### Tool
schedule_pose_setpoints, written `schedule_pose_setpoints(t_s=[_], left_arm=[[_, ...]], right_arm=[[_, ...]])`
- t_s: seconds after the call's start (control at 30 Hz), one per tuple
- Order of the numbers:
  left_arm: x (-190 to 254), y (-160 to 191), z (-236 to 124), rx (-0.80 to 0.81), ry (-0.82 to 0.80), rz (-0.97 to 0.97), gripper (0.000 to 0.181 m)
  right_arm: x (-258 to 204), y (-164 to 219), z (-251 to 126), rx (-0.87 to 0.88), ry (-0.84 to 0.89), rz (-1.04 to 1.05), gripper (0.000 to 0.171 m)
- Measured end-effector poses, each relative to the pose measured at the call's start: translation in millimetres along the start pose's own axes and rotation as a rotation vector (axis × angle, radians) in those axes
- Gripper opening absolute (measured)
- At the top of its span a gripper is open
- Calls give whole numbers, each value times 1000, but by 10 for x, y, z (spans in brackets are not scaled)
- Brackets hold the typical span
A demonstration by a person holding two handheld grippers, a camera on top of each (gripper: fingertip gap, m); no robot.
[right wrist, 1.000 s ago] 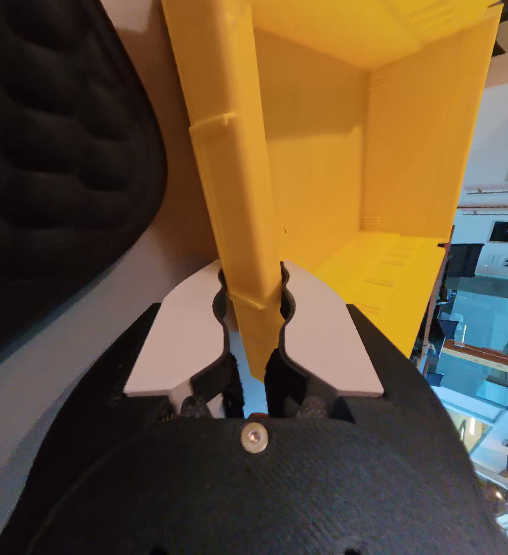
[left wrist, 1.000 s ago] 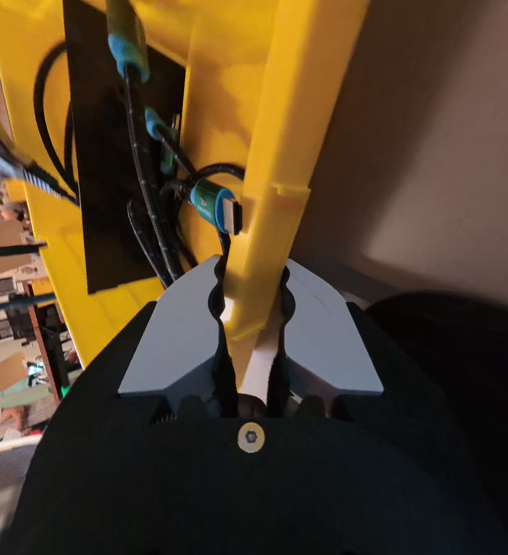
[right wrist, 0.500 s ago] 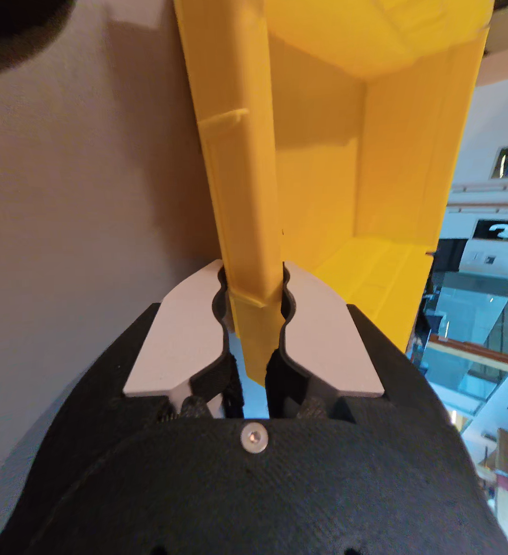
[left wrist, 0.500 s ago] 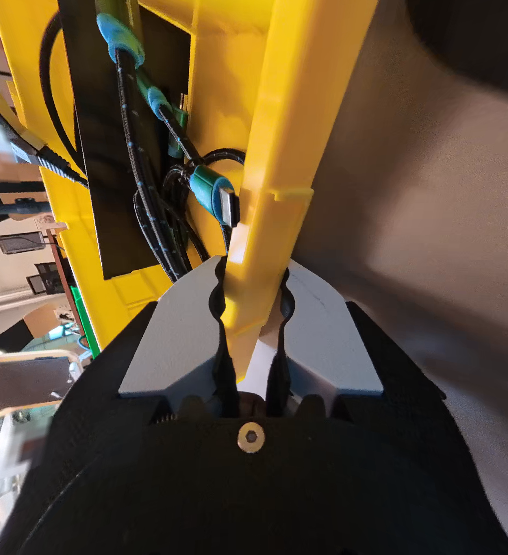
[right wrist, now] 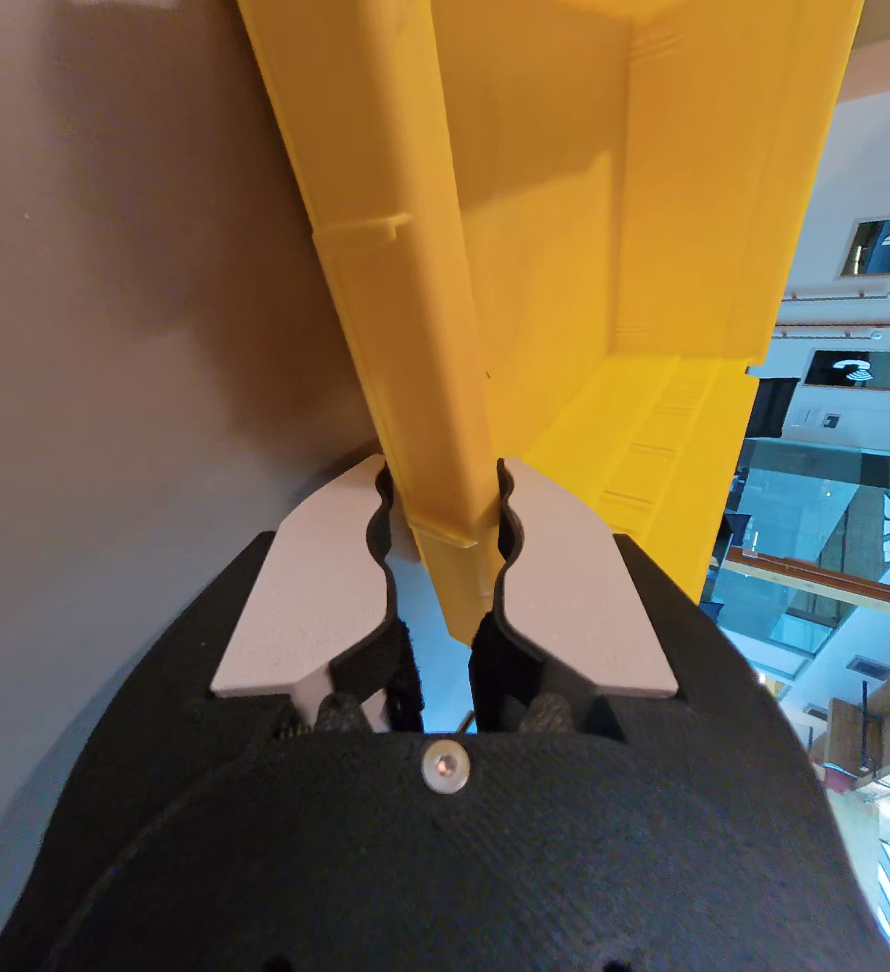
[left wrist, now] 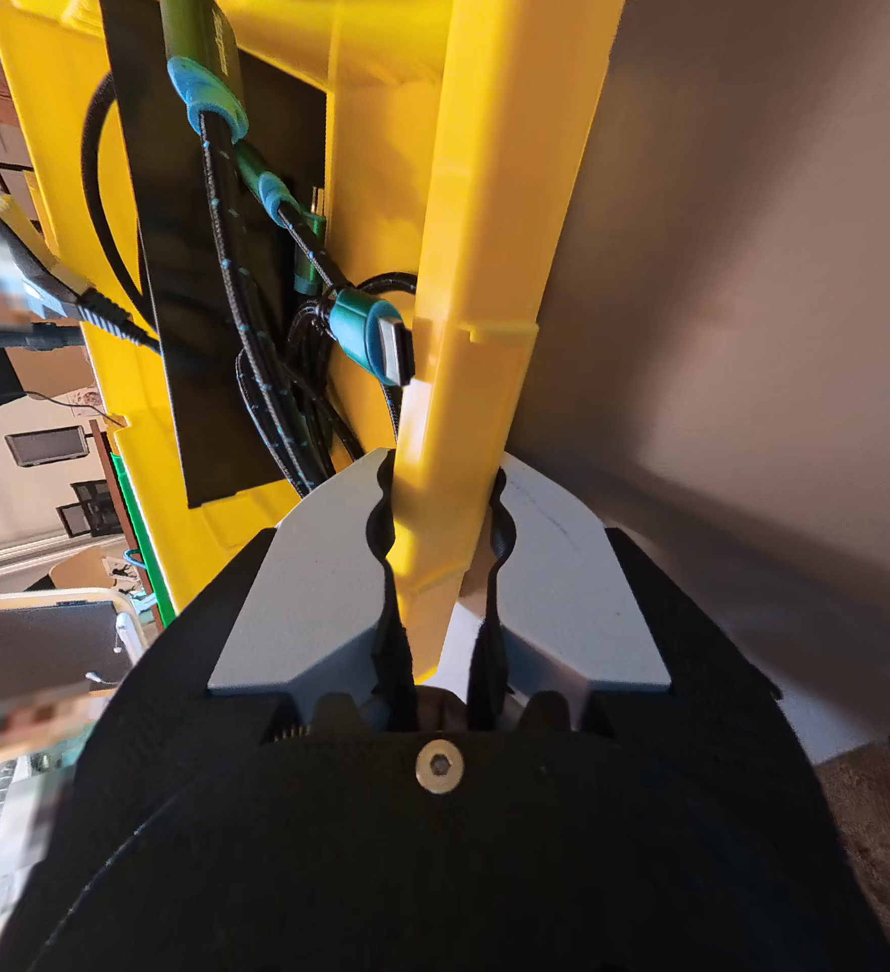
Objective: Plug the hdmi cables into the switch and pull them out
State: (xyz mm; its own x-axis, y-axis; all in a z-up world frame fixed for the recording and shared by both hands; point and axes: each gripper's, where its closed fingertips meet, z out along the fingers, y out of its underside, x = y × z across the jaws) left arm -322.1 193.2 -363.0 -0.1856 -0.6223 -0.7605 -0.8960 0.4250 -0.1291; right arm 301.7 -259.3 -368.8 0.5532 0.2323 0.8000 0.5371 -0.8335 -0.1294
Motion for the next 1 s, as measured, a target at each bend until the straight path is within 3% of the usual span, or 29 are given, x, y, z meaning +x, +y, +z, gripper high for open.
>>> schedule_pose_setpoints(t_s=[0.07,0.2,0.33,0.4,0.5,0.6,0.73,1.0], left_arm=[[41,-33,-35,24,7,-72,36],[193,-217,-255,183,233,-466,68],[-7,-448,-677,418,351,-740,79],[-270,-573,-898,552,332,-822,80],[-944,-543,-938,594,75,-965,79],[-1302,-643,-713,555,107,-1100,78],[-1548,-623,-80,326,130,-1019,77],[-1738,-170,1016,-77,212,-1039,63]], right_arm=[[-11,-5,-16,12,-17,30,39],[-72,-92,-142,158,-164,291,55],[40,-135,-373,290,-203,501,59],[159,-219,-502,374,-166,551,60],[392,-483,-693,540,-101,622,67],[563,-837,-852,673,-73,617,77],[728,-1140,-1027,738,9,505,74],[839,-1155,-1416,806,115,474,66]])
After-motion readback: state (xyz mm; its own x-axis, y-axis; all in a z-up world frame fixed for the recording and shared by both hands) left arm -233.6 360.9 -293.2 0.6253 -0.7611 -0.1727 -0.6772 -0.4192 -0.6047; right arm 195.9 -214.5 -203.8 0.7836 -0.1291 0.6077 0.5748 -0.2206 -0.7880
